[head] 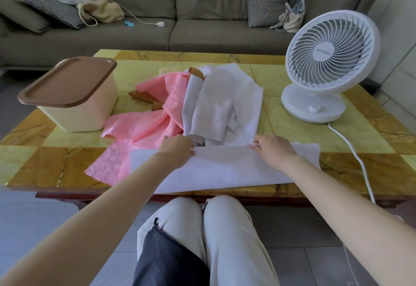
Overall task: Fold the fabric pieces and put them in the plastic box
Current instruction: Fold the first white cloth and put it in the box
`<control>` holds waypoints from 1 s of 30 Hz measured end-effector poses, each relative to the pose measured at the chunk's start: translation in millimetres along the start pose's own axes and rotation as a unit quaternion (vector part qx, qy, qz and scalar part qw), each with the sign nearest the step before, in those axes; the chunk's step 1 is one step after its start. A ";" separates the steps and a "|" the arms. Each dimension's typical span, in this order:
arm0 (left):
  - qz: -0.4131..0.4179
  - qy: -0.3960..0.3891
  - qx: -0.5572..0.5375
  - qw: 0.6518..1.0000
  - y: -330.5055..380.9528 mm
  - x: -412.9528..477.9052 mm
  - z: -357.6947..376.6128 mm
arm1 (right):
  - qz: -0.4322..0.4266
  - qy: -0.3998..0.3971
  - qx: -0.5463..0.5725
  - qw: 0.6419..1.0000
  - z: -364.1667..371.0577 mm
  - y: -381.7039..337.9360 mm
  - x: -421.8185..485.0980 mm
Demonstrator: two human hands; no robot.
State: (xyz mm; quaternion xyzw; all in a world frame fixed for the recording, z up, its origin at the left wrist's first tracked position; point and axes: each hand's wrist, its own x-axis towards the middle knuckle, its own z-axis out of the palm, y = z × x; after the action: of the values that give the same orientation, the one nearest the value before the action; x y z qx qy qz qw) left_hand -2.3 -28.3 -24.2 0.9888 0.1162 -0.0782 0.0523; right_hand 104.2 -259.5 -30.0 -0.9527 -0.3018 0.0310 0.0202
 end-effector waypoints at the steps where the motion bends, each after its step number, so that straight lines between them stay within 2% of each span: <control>1: -0.011 -0.007 0.011 1.000 -1.1 4.2 4.2 | 0.000 -0.001 -0.012 1.000 3.0 -2.6 5.0; 4: -0.028 -0.032 0.034 0.999 -5.1 15.2 17.0 | -0.005 -0.024 -0.035 0.999 16.6 -7.8 18.6; 9: -0.008 -0.019 0.046 0.999 -8.5 21.3 27.3 | -0.020 -0.055 -0.023 0.998 29.8 -11.0 22.3; 18: -0.016 0.036 0.012 0.999 -7.5 25.6 38.5 | -0.044 -0.024 -0.041 0.998 33.4 -18.4 37.0; 24: -0.027 0.053 0.055 0.997 -8.4 31.5 49.3 | -0.026 0.006 -0.090 0.996 37.2 -37.6 38.2; 26: -0.030 0.072 0.060 0.995 -9.0 32.4 51.5 | -0.042 0.032 -0.066 0.996 38.6 -51.5 32.2; 30: -0.038 0.090 0.053 0.994 -10.8 29.4 54.3 | -0.143 0.042 0.071 0.986 47.8 -97.9 6.5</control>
State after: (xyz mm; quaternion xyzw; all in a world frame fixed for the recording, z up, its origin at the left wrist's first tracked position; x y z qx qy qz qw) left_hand 15.7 -18.0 -83.4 0.9880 0.1536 0.0032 -0.0137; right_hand 50.0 -174.8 -72.4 -0.8963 -0.4307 0.0093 0.1049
